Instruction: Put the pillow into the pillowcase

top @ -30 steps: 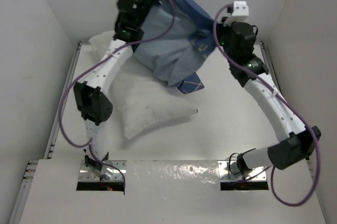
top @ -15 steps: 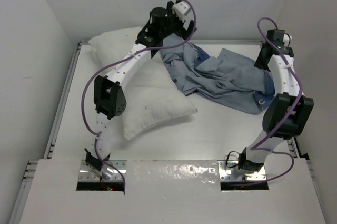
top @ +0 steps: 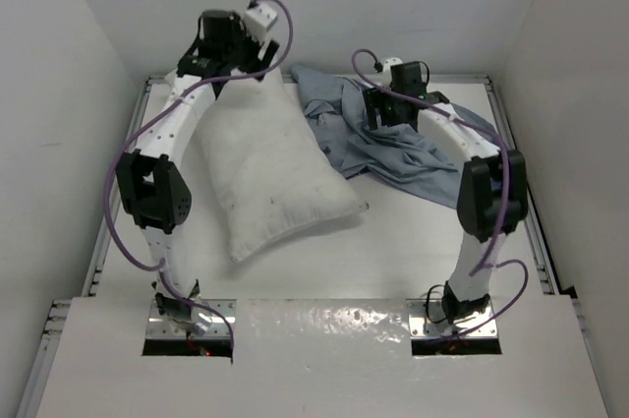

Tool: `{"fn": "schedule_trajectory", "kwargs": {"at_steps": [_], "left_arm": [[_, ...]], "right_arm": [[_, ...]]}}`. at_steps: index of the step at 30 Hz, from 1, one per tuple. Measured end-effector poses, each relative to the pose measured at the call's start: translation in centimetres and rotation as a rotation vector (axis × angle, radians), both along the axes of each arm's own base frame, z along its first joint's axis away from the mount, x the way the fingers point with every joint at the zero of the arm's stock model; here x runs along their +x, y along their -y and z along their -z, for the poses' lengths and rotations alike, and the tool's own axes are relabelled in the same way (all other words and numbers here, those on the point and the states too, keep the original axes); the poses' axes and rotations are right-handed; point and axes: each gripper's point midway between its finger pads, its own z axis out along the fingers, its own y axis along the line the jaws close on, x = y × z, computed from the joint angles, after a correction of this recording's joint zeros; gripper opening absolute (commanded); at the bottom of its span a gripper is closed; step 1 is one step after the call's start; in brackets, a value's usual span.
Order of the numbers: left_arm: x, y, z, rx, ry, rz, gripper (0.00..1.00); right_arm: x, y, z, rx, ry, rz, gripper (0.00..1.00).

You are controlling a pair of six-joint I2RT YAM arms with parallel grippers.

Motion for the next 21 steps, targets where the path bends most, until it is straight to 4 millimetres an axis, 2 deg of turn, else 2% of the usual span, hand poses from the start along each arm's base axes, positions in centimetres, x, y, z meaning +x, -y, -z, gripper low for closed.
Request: {"fn": "schedule_trajectory", "kwargs": {"at_steps": [2,4,7,8,9,10,11,12,13,14,15,18,21], "left_arm": [[-0.7,-1.6,5.8,0.063,-0.137,-0.023,0.81],[-2.2,-2.1,11.1,0.118,-0.267,-0.009,0.83],[-4.6,-2.4,16.5,0.17,-0.402,0.034,0.82],[-5.0,-2.5,17.4,0.178,-0.419,0.044,0.8],[-5.1,-2.6,17.8,0.182,-0.423,0.049,0.72],[-5.1,-2.8,18.1,0.179,-0.421,0.05,0.65],[-5.1,-3.0,18.3,0.171,-0.42,0.048,0.57],[-5.1,-3.3,18.4,0.157,-0.421,0.046,0.33],[-5.2,-3.9,18.5,0.134,-0.43,0.035,0.18],[-5.2,-4.5,18.5,0.11,-0.441,0.024,0.05],[-5.3,-5.4,18.6,0.085,-0.452,0.007,0.0],[-6.1,-8.4,18.8,-0.013,-0.495,-0.083,0.0],[-8.0,-12.2,18.4,-0.136,-0.536,-0.249,0.0]], "right_arm": [[1.8,-0.3,1.7,0.022,-0.023,0.006,0.79],[3.3,-0.7,3.4,0.038,-0.041,0.013,0.79],[4.9,-1.1,6.2,0.059,-0.073,0.031,0.75],[5.1,-1.2,7.2,0.062,-0.088,0.037,0.72],[5.2,-1.3,8.0,0.064,-0.1,0.042,0.66],[5.2,-1.3,9.1,0.064,-0.117,0.049,0.52],[5.1,-1.2,10.0,0.058,-0.132,0.058,0.42],[5.1,-1.0,10.7,0.051,-0.145,0.072,0.32],[5.0,-0.8,11.4,0.04,-0.155,0.084,0.11],[5.0,-0.6,11.9,0.023,-0.159,0.089,0.02],[5.0,-0.3,12.2,0.011,-0.161,0.103,0.0],[5.4,0.6,12.0,-0.027,-0.14,0.13,0.0],[6.6,1.7,10.9,-0.044,-0.098,0.162,0.0]]}}
